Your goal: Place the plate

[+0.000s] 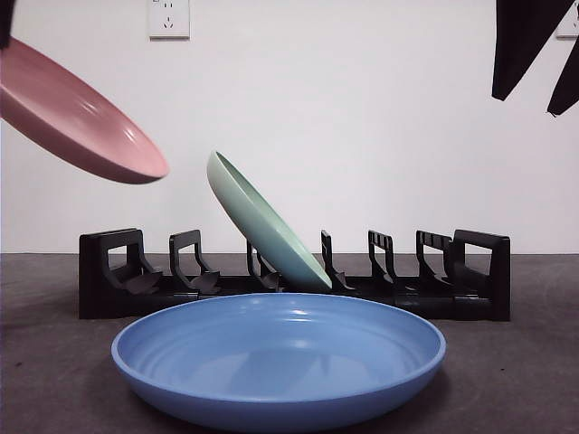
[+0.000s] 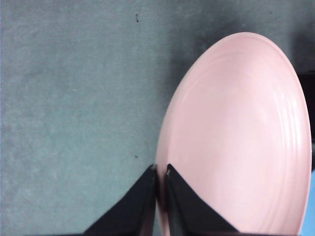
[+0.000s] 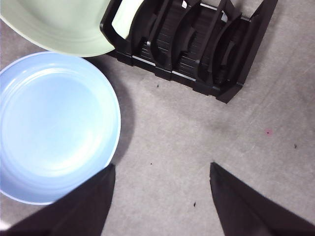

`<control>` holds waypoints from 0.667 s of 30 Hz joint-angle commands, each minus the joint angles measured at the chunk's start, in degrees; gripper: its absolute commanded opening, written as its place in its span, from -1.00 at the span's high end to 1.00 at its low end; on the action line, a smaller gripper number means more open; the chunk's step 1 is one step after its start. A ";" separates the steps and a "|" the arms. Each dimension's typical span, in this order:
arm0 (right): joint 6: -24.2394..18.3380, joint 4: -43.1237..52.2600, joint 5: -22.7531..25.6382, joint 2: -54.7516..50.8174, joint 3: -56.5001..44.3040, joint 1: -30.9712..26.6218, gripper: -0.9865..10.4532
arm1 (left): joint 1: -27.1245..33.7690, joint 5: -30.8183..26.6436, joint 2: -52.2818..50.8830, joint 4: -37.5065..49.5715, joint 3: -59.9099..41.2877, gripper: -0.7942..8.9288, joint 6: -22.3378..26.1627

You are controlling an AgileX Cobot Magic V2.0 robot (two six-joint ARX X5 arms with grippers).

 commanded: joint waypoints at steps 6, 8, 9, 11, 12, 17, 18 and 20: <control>-0.55 0.68 0.24 0.50 0.50 0.31 0.30 | -0.17 5.62 -11.69 2.69 -11.21 0.80 -0.74; -0.55 0.66 0.22 0.50 0.50 0.31 0.30 | -0.17 7.21 -15.30 3.56 -15.10 0.81 -1.49; -0.55 0.66 0.24 0.50 0.50 0.31 0.30 | -0.17 7.93 -17.18 3.96 -17.18 0.81 -1.79; -0.55 0.66 0.24 0.50 0.50 0.31 0.30 | -0.17 8.50 -20.50 4.22 -20.87 0.81 -3.08; -0.55 0.66 0.24 0.50 0.50 0.31 0.30 | -0.17 8.70 -22.21 4.31 -22.86 0.81 -3.69; -0.55 0.63 0.20 0.50 0.50 0.33 0.30 | -0.20 11.61 -29.46 6.64 -32.33 0.81 -8.59; -0.55 0.63 0.17 0.50 0.50 0.33 0.30 | -0.20 12.26 -30.77 7.52 -34.53 0.81 -9.92; -0.55 0.63 0.17 0.50 0.50 0.33 0.30 | -0.22 14.43 -32.94 9.42 -38.66 0.81 -12.13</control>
